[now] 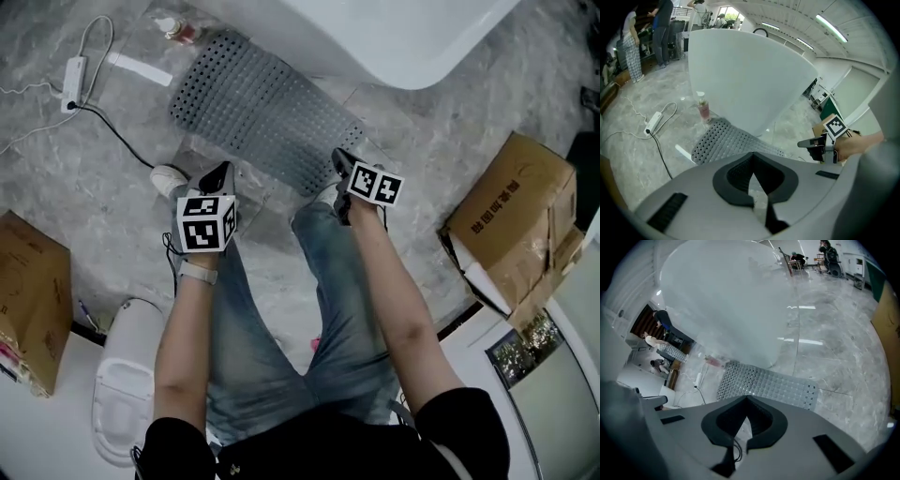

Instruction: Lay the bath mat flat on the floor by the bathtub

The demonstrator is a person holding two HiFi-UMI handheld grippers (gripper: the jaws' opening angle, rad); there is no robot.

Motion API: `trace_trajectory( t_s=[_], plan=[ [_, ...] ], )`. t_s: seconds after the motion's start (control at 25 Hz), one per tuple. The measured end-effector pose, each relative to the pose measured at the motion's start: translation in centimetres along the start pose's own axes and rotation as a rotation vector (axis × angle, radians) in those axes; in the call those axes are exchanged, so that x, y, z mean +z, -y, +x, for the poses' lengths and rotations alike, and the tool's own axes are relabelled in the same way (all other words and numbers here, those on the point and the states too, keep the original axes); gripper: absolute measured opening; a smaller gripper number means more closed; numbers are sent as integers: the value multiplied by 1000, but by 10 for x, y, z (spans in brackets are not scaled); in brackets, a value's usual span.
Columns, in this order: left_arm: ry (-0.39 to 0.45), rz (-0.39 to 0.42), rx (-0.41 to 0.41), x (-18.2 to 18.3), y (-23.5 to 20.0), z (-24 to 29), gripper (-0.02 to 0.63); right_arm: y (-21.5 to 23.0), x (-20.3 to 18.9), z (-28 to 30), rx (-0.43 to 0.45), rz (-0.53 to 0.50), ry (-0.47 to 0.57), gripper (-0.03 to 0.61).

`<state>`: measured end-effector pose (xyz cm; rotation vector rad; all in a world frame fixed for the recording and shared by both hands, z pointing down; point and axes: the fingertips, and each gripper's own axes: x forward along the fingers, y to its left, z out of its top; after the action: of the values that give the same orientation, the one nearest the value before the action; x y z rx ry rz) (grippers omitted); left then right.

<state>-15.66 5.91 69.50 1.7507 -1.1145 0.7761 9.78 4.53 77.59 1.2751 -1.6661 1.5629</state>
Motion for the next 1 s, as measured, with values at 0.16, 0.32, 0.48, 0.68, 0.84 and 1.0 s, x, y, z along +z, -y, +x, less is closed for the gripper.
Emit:
trace_trajectory(
  t_s=[0.16,0.32,0.48,0.68,0.84,1.0],
  plan=[
    [20,58,-6,27,24,-37,18,-44,9,-50,55,-81,27,25],
    [46,111,-50,61,50,-68,17,-80,25,-100,86,-121,69,25],
    [81,148,-85,101,70,-107,17,-116,45,-151,114,-112,123,25],
    [139,177,-150,152,95,-158,17,-175,80,-214,150,-160,193,25],
    [177,207,-199,193,116,-197,17,-222,117,-266,163,-233,271,25],
    [238,253,-222,239,136,-239,18,-262,152,-321,184,-262,364,25]
  ],
)
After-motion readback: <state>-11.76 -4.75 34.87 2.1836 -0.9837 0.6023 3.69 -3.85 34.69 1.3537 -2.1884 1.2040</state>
